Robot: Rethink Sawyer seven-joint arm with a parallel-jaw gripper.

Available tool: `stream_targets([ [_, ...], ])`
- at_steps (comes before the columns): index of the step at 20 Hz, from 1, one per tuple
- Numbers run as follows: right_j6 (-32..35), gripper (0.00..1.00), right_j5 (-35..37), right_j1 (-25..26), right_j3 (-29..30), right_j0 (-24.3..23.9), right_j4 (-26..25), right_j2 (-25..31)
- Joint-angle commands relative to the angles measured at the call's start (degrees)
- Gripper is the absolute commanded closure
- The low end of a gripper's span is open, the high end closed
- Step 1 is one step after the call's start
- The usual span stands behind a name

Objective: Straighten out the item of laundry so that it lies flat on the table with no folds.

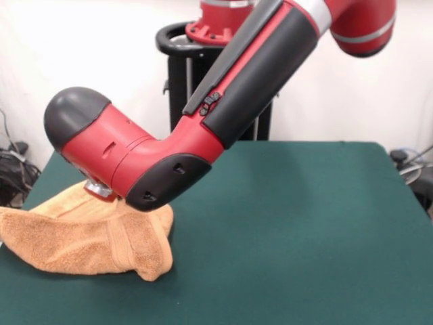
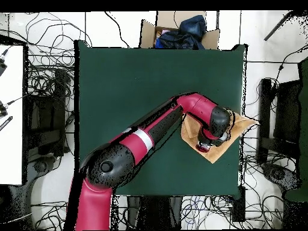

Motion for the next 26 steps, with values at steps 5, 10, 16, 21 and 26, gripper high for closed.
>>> stream_targets([
  [5,11.02,1.00,-5.27,2.10,0.29,1.21,2.47,6.63],
  [10,8.74,1.00,-0.18,0.69,-1.83,-1.02,3.25,5.08],
  [16,12.18,1.00,1.89,-7.65,-2.72,-2.50,7.08,3.04],
  [21,18.58,1.00,5.91,-11.08,-1.55,-2.41,10.72,0.20],
  [26,20.93,1.00,9.13,-9.90,-1.28,-2.21,12.40,-1.45],
])
